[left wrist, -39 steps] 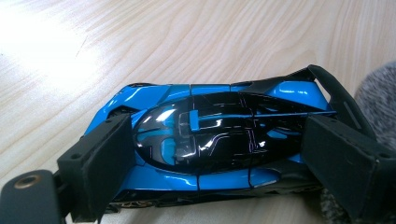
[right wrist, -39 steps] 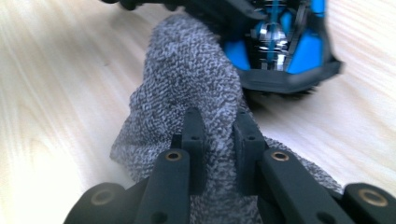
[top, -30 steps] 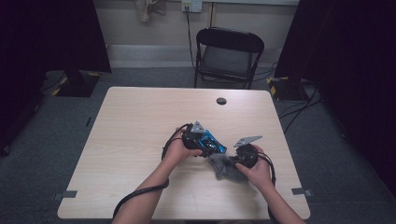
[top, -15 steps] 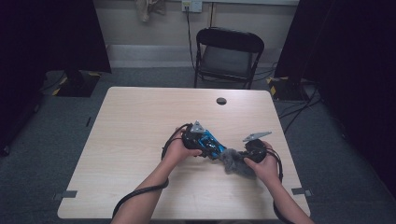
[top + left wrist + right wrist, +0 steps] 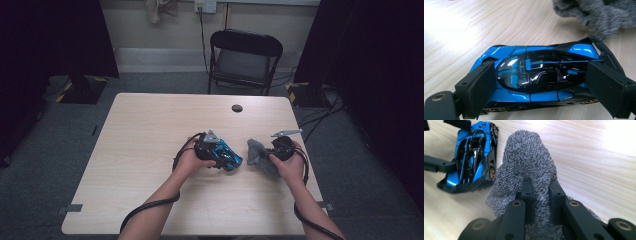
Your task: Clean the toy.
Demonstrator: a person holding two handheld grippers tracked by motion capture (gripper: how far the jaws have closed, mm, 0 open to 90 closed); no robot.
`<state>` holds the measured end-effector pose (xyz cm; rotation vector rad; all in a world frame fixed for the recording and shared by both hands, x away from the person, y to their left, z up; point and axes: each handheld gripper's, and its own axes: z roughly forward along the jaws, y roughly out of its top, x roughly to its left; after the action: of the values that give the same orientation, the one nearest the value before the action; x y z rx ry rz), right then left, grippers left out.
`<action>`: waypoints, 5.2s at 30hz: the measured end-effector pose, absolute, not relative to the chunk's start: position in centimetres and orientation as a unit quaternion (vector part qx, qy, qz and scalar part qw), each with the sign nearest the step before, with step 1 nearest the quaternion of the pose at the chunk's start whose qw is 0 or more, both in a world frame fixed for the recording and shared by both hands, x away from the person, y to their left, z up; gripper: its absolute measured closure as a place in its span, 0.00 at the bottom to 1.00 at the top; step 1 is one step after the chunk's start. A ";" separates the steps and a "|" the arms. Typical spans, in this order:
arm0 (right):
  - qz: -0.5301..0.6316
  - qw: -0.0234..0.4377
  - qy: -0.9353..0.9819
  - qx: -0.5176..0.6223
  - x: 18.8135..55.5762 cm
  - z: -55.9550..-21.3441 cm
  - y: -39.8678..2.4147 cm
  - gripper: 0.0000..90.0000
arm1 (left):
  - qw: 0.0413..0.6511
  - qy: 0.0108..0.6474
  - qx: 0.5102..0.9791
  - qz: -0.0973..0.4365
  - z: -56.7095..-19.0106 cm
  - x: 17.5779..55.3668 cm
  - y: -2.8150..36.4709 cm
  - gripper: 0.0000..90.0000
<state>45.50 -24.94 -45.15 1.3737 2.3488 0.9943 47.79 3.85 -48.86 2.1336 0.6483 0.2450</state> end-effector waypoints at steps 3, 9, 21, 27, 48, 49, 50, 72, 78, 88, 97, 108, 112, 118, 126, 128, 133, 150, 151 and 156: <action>0.340 0.121 0.804 0.473 45.9 -45.6 -24.4 0.87 | 0.435 0.260 0.856 0.099 -48.9 47.8 3.9 0.11; 0.326 0.122 0.809 0.473 47.2 -46.7 -22.4 0.87 | 0.439 0.260 0.855 0.098 -48.9 47.8 3.9 0.11; 0.330 0.121 0.813 0.465 48.4 -47.2 -20.0 0.85 | 0.448 0.257 0.850 0.100 -49.2 47.7 4.1 0.11; 0.331 0.140 0.812 0.461 48.0 -46.8 -20.7 0.59 | 0.447 0.257 0.851 0.100 -49.1 47.8 4.1 0.11; 0.310 0.153 0.826 0.445 46.1 -47.5 -21.9 0.81 | 0.450 0.257 0.850 0.100 -49.2 47.8 4.2 0.11; 0.310 0.153 0.826 0.445 46.1 -47.5 -21.9 0.81 | 0.451 0.257 0.849 0.099 -49.2 47.8 4.2 0.11; 0.311 0.155 0.824 0.448 46.4 -47.5 -21.6 0.82 | 0.451 0.257 0.849 0.099 -49.2 47.8 4.2 0.11; 0.319 0.146 0.817 0.457 50.5 -47.4 -16.6 0.84 | 0.447 0.254 0.853 0.094 -49.1 48.0 4.1 0.10; 0.328 0.145 0.806 0.471 51.1 -47.5 -16.2 0.84 | 0.451 0.253 0.851 0.095 -49.2 48.0 4.2 0.10; 0.344 0.158 0.783 0.494 51.0 -46.9 -17.5 0.84 | 0.446 0.254 0.853 0.093 -49.1 48.0 4.1 0.10; 0.346 0.164 0.783 0.490 49.3 -45.9 -19.7 0.84 | 0.445 0.253 0.854 0.093 -49.1 48.0 4.1 0.10; 0.323 0.171 0.801 0.474 47.0 -46.2 -21.1 0.84 | 0.441 0.254 0.856 0.093 -49.0 48.1 4.0 0.10; 0.313 0.171 0.809 0.467 46.4 -46.6 -21.2 0.84 | 0.438 0.254 0.857 0.092 -48.9 48.1 3.9 0.10; 0.314 0.163 0.814 0.461 46.3 -47.3 -20.6 0.84 | 0.440 0.254 0.857 0.092 -49.0 48.1 4.0 0.10; 0.316 0.159 0.820 0.450 46.6 -47.4 -19.4 0.84 | 0.441 0.254 0.856 0.093 -49.0 48.1 4.0 0.10; 0.319 0.156 0.819 0.451 46.8 -47.5 -19.2 0.84 | 0.440 0.254 0.856 0.092 -49.0 48.1 4.0 0.10; 0.318 0.155 0.821 0.448 47.5 -47.5 -18.7 0.84 | 0.439 0.253 0.857 0.092 -48.9 48.1 4.0 0.10; 0.320 0.151 0.817 0.456 49.9 -47.5 -16.4 0.84 | 0.440 0.253 0.857 0.092 -49.0 48.2 4.0 0.09; 0.321 0.150 0.815 0.459 50.0 -47.5 -16.3 0.84 | 0.441 0.252 0.857 0.092 -49.0 48.2 4.0 0.09; 0.320 0.150 0.811 0.467 50.6 -47.5 -15.9 0.84 | 0.440 0.252 0.857 0.091 -49.0 48.2 4.0 0.09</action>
<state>50.57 -15.89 -47.46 1.3413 2.3294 0.9193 48.20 4.03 -48.99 2.1288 0.6267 0.2271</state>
